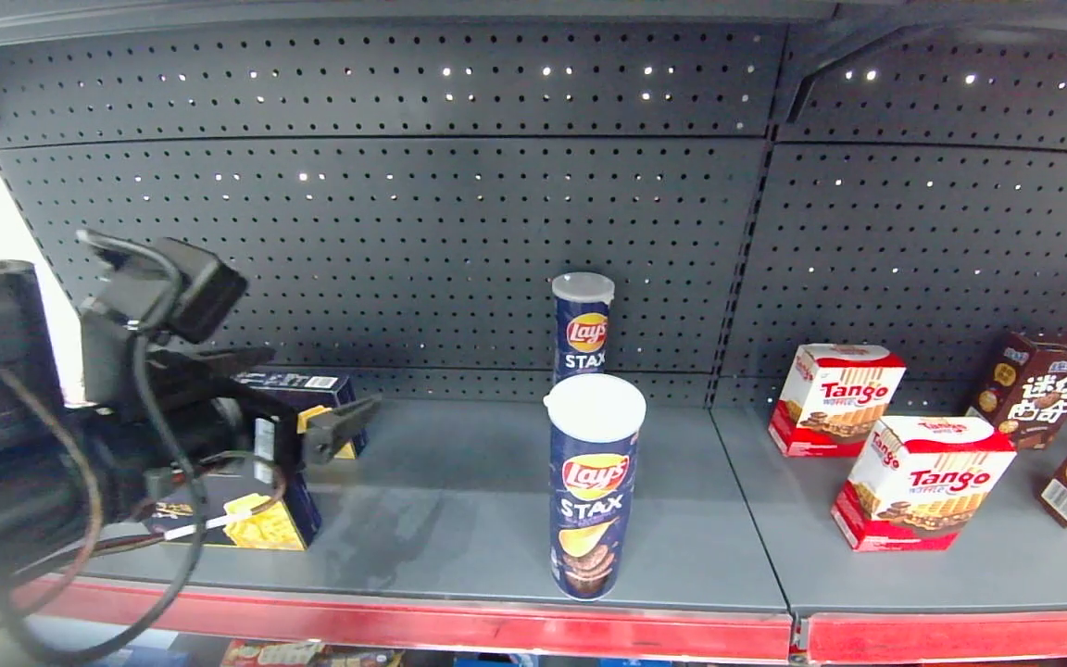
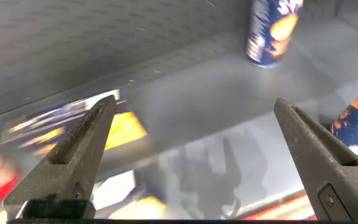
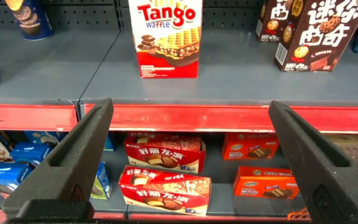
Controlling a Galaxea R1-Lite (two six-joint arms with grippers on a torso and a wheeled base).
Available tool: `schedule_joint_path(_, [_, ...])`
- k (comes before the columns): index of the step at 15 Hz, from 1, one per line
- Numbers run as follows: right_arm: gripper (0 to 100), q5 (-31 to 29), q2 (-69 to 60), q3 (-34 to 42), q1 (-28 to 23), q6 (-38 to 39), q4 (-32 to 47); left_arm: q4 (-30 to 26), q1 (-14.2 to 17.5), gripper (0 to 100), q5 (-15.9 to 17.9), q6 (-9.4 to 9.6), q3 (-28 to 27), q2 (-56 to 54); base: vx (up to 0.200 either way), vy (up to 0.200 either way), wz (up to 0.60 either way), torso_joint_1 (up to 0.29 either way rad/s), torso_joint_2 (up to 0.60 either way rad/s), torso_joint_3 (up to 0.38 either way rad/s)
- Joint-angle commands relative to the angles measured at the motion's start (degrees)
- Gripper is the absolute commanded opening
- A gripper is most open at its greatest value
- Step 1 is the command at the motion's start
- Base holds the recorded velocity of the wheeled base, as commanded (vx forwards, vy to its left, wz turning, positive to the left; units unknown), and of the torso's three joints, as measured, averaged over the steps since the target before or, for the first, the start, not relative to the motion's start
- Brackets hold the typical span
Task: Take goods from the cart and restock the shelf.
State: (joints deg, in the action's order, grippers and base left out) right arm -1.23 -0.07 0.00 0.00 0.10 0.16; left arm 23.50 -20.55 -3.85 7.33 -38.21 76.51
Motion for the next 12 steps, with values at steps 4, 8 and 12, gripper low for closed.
schedule_joint_path(4, [100,0.0,0.1,0.0,0.0,0.0,0.0,-5.3,12.7,100,-0.3,-2.76,21.6,-39.6,0.000,0.000,0.00,0.000,0.00,0.000])
schedule_joint_path(8, [100,0.0,0.1,0.0,0.0,0.0,0.0,-5.1,19.5,100,-3.7,-9.96,38.2,-57.1,0.000,0.000,0.00,0.000,0.00,0.000])
schedule_joint_path(12, [100,0.0,0.1,0.0,0.0,0.0,0.0,-22.3,20.8,100,2.4,-9.26,37.5,-75.1,0.000,0.000,0.00,0.000,0.00,0.000])
